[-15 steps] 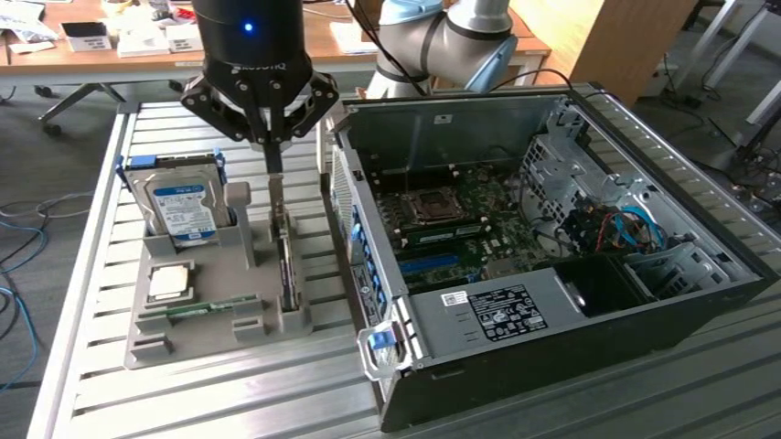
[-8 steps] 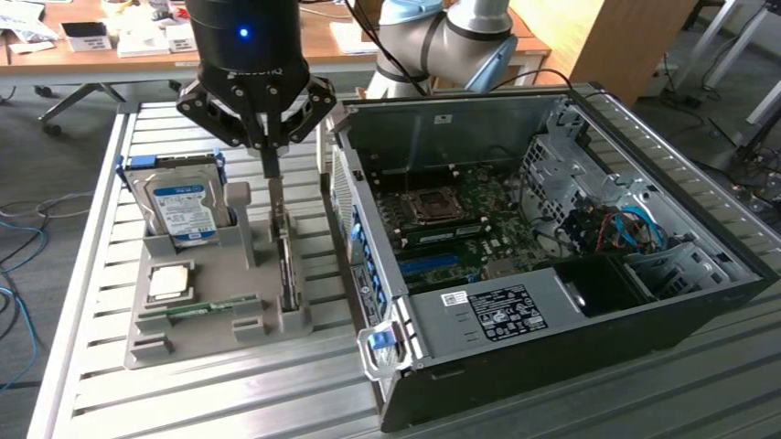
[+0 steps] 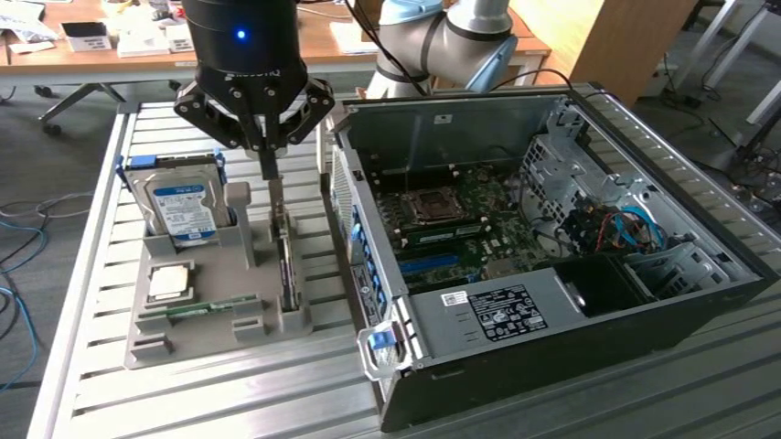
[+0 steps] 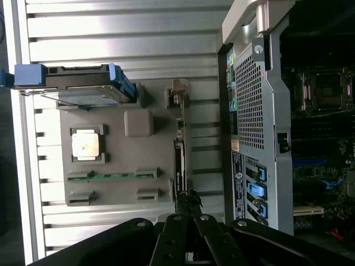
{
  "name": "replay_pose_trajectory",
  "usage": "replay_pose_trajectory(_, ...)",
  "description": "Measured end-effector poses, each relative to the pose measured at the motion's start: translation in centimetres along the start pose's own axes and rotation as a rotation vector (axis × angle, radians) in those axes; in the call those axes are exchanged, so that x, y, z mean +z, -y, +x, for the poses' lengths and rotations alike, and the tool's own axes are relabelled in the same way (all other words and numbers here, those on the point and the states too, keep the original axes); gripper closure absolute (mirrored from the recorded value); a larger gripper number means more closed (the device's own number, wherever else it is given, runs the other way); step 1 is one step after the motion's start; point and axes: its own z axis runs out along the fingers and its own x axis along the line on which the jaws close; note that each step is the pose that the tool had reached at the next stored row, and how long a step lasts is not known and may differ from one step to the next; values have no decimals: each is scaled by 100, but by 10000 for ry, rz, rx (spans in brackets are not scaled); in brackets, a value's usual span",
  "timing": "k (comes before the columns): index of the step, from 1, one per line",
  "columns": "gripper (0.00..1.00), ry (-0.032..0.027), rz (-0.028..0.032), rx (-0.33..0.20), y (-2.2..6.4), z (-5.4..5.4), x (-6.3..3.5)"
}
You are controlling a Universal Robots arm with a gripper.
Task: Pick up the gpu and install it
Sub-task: 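Pick up the gpu and move the gpu toward the slot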
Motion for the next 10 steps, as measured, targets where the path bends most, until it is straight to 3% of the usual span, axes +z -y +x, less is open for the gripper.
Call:
replay_pose_trajectory(8,89,0,0,0,0,0,0)
replay_pose_trajectory(10,83,0,0,0,0,0,0)
